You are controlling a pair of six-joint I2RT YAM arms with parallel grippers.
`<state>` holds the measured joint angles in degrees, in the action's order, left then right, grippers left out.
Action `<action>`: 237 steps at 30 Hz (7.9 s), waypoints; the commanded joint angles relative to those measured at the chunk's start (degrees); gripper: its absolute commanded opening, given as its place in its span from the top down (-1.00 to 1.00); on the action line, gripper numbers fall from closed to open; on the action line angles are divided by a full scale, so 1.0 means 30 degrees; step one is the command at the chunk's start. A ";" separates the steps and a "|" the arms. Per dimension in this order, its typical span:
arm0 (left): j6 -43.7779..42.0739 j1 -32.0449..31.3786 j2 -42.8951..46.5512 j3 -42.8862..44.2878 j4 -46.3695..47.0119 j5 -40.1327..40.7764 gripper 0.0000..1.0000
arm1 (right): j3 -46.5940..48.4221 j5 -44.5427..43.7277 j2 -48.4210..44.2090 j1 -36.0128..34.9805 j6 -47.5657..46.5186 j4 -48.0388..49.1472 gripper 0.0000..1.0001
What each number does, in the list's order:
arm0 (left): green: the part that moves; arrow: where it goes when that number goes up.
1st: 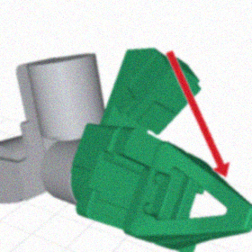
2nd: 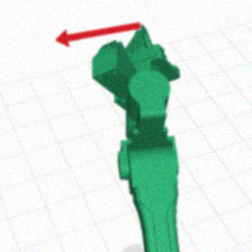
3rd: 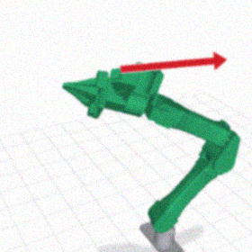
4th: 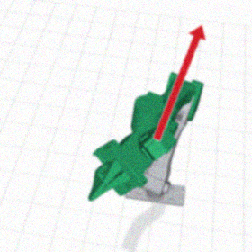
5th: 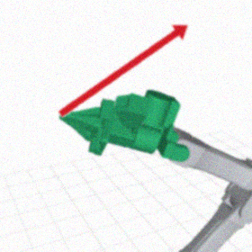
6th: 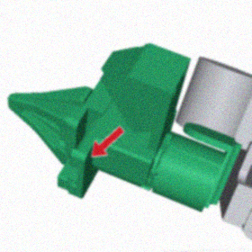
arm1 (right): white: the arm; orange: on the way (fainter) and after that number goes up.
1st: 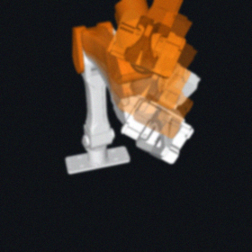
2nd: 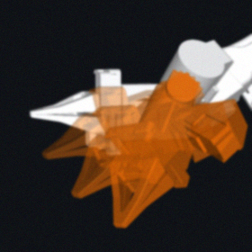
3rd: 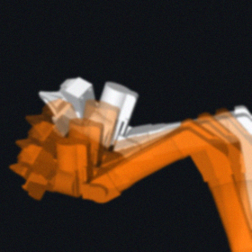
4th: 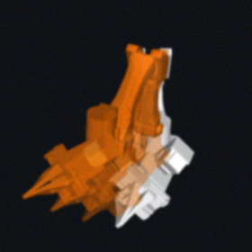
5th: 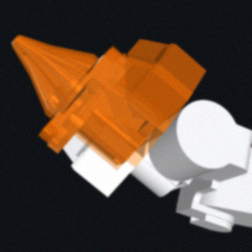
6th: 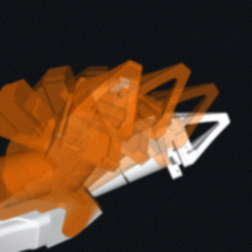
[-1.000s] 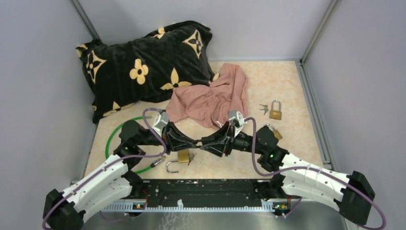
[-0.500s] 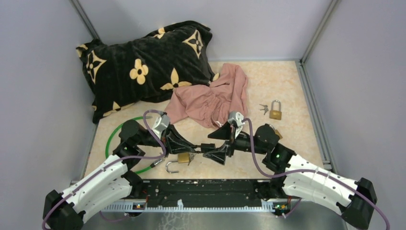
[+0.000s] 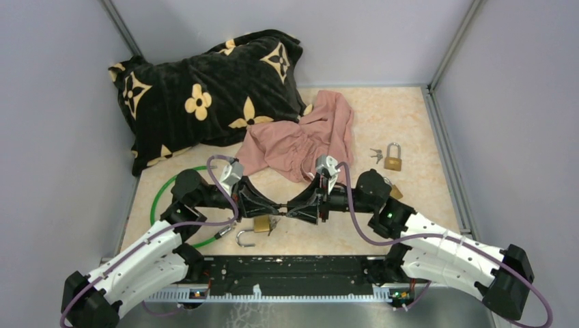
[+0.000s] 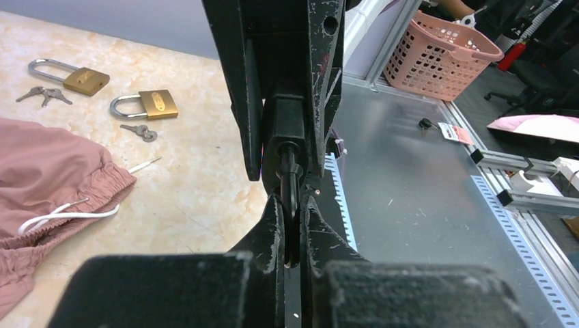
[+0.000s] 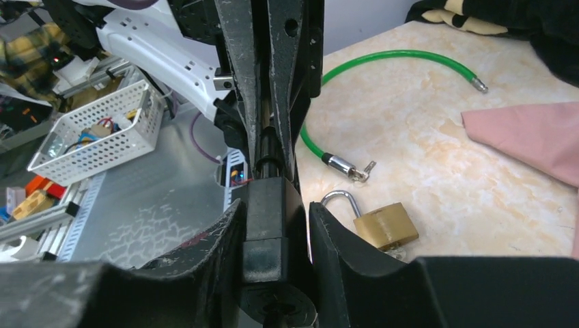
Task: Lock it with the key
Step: Lock the lock, then place the key at the center of the board, then place the lock at the center of the board.
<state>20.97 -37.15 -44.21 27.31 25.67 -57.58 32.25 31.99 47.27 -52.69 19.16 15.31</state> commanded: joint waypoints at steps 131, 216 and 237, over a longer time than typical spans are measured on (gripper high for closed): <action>0.0354 0.4254 0.2598 -0.1904 -0.3183 0.5472 1.00 | -0.4809 -0.6722 0.3966 0.4320 1.1168 -0.3943 1.00; 0.3961 0.4808 0.4106 -0.4400 -0.1640 0.9317 -0.97 | 0.1870 -1.3303 0.7365 0.1712 0.5699 -1.8247 0.98; 0.3981 0.4915 0.4178 -0.4470 -0.1265 0.9089 -0.97 | 0.4480 -1.4718 1.0315 0.1714 0.3163 -1.9381 -0.97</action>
<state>33.41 -22.72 -32.36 14.31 20.51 -30.04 42.17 -9.15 79.68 -47.81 30.17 -41.87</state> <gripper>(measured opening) 0.987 0.973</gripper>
